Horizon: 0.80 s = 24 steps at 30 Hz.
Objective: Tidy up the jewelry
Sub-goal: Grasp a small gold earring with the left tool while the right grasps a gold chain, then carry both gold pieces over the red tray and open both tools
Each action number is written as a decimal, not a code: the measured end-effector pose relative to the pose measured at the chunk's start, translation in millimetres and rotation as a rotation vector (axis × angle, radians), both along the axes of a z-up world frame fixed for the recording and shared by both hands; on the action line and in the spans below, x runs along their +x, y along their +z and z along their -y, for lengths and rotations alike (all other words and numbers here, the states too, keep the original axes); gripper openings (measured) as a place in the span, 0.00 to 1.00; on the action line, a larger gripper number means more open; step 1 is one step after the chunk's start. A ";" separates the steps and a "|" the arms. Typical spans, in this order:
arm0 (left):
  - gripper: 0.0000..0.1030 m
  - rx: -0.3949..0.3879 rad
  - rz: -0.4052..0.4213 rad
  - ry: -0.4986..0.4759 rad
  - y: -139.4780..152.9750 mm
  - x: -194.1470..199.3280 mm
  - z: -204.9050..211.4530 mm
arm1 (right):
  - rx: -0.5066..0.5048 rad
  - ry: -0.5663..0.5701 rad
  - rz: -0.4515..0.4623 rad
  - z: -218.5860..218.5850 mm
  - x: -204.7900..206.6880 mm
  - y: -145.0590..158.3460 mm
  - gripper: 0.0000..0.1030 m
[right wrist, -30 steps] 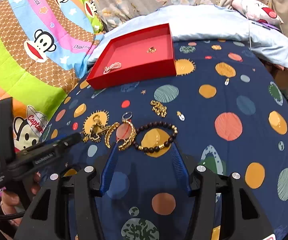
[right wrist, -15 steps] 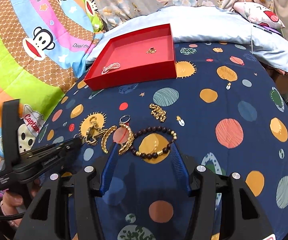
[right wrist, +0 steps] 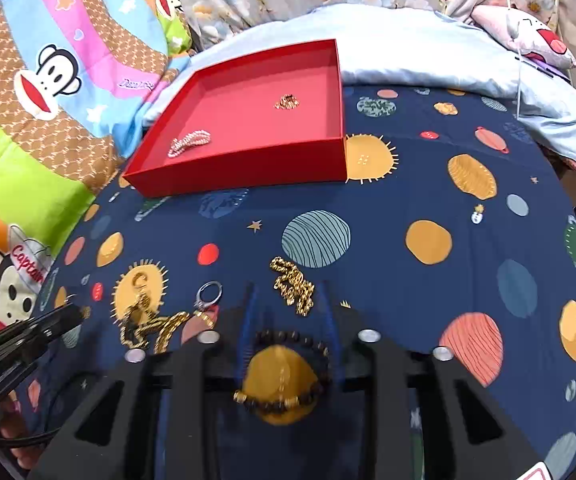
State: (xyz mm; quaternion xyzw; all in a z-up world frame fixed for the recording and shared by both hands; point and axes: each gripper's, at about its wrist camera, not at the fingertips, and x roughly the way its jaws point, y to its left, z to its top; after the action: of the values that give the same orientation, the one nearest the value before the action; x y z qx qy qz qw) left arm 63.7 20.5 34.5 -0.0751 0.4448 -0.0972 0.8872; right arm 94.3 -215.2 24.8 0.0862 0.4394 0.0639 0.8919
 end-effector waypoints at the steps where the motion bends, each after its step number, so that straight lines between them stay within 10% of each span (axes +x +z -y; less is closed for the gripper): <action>1: 0.03 -0.004 -0.002 0.000 -0.2 -0.1 -0.7 | -0.002 -0.001 -0.004 -0.4 2.8 -1.9 0.24; 24: 0.03 -0.020 0.019 -0.005 9.4 -0.3 -1.3 | 0.003 0.002 0.055 -3.9 -0.2 19.0 0.03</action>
State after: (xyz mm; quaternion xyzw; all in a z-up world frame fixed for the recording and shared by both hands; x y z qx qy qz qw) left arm 63.4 21.8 43.9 -0.0819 0.4355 -0.1048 0.8903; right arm 94.1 -211.3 43.8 0.0855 0.4147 0.0678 0.9034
